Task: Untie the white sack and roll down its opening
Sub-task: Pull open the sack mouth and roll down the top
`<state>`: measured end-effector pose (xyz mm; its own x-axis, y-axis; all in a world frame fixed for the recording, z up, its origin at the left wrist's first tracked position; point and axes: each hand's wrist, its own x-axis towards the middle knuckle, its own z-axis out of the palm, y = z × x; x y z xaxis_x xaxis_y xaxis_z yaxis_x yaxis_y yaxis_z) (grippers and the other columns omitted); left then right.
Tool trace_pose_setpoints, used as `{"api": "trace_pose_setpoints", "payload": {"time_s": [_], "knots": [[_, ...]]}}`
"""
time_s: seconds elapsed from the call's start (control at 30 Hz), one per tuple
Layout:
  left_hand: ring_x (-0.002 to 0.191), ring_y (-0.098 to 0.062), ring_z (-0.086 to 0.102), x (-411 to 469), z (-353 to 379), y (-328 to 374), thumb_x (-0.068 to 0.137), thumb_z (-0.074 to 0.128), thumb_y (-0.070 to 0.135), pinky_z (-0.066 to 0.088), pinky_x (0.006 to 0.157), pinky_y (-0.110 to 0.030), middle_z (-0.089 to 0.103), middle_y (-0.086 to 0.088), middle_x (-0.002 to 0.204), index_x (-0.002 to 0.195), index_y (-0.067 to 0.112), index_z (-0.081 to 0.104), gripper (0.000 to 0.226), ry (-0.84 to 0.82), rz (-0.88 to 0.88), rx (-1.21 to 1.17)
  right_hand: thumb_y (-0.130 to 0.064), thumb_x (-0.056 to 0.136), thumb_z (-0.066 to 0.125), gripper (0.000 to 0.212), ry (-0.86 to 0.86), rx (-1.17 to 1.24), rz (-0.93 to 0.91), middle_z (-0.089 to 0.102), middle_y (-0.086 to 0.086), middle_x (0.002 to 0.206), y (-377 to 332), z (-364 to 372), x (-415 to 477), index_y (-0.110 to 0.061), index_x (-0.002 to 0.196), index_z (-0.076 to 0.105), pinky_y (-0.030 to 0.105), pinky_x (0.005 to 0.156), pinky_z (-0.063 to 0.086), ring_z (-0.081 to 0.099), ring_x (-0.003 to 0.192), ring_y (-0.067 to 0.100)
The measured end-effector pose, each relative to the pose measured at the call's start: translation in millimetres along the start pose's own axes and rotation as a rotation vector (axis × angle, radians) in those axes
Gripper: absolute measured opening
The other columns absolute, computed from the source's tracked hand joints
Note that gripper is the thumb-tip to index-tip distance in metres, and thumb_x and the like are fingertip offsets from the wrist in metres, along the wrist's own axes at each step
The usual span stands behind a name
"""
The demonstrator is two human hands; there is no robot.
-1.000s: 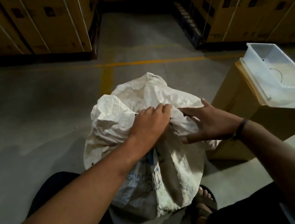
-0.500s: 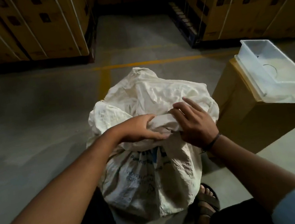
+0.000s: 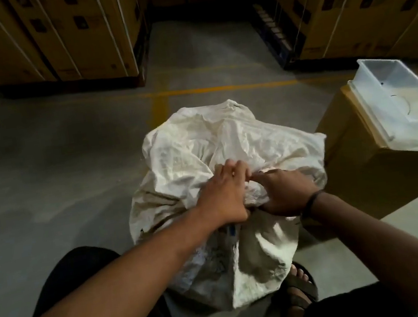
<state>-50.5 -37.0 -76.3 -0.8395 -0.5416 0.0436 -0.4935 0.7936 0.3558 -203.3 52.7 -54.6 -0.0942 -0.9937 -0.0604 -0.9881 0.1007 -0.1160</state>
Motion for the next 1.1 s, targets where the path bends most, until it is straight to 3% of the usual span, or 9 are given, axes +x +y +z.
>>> {"api": "trace_pose_setpoints", "payload": {"time_s": [0.1,0.17,0.33,0.43,0.57,0.67,0.87,1.0,1.1], "knots": [[0.121,-0.031,0.052,9,-20,-33,0.069,0.084,0.039,0.046,0.095,-0.034,0.059,-0.01,0.13,0.141,0.021,0.035,0.09,-0.426,-0.119,-0.034,-0.047,0.076,0.051,0.052,0.204,-0.104,-0.064,0.069,0.006,0.104,-14,20,-1,-0.021,0.121,0.055,0.037,0.065,0.052,0.063,0.09,0.031],[0.115,-0.029,0.056,11,-26,-45,0.07,0.082,0.051,0.039,0.087,-0.03,0.066,-0.006,0.121,0.134,0.027,0.05,0.075,-0.495,-0.072,0.083,-0.041,0.073,0.046,0.051,0.232,-0.154,-0.023,0.067,0.007,0.101,-16,31,-3,-0.016,0.117,0.053,0.039,0.063,0.052,0.06,0.088,0.033],[0.107,-0.023,0.052,9,-17,-47,0.064,0.073,0.032,0.037,0.099,-0.038,0.064,-0.001,0.097,0.104,0.023,0.066,0.041,-0.116,0.214,0.403,-0.051,0.067,0.064,0.091,0.001,-0.268,0.102,0.041,0.007,0.137,-2,27,1,-0.021,0.144,0.025,0.047,0.098,0.039,0.04,0.122,0.031],[0.089,-0.029,0.062,-1,-7,-29,0.063,0.068,0.013,0.052,0.079,-0.041,0.066,-0.007,0.094,0.102,0.011,0.063,0.039,-0.046,0.414,0.33,-0.073,0.06,0.068,0.113,-0.18,0.049,-0.015,0.021,-0.003,0.155,5,14,-2,-0.031,0.151,0.015,0.05,0.116,0.021,0.016,0.144,0.025],[0.072,-0.031,0.063,-19,2,-9,0.077,0.032,0.013,0.053,0.054,-0.042,0.062,-0.013,0.093,0.103,0.005,0.061,0.04,0.146,0.525,0.328,-0.052,0.058,0.085,0.127,-0.319,0.398,-0.087,0.05,-0.002,0.14,2,9,-4,-0.032,0.152,0.003,0.031,0.106,0.042,0.05,0.124,0.016],[0.079,-0.03,0.063,-21,-1,-7,0.079,0.05,0.012,0.049,0.057,-0.038,0.055,-0.012,0.109,0.116,0.01,0.052,0.038,0.102,0.356,0.346,-0.043,0.063,0.085,0.111,-0.203,0.325,-0.041,0.061,-0.007,0.119,-5,23,1,-0.032,0.148,0.015,0.031,0.088,0.051,0.061,0.101,0.016],[0.124,-0.023,0.054,-7,-30,-31,0.063,0.088,0.054,0.047,0.097,-0.033,0.05,-0.004,0.146,0.148,0.022,0.028,0.109,-0.536,-0.083,-0.049,-0.045,0.074,0.062,0.069,0.228,-0.144,-0.085,0.07,0.007,0.104,-17,59,-3,-0.017,0.136,0.047,0.038,0.069,0.054,0.069,0.083,0.031],[0.076,-0.01,0.059,2,-42,-39,0.068,0.089,0.042,0.048,0.068,-0.026,0.063,0.013,0.085,0.115,0.028,0.063,0.055,-0.664,-0.084,-0.029,-0.032,0.083,0.052,0.06,0.302,-0.265,-0.113,0.065,0.008,0.102,-33,77,-4,-0.009,0.138,0.045,0.039,0.067,0.045,0.066,0.085,0.032],[0.079,-0.02,0.064,-2,-24,-33,0.072,0.079,0.037,0.048,0.061,-0.03,0.066,0.002,0.093,0.107,0.021,0.067,0.041,-0.503,-0.011,0.249,-0.05,0.078,0.061,0.077,0.035,-0.105,-0.151,0.058,0.003,0.129,-31,65,3,-0.021,0.144,0.036,0.04,0.09,0.047,0.059,0.113,0.027]]}}
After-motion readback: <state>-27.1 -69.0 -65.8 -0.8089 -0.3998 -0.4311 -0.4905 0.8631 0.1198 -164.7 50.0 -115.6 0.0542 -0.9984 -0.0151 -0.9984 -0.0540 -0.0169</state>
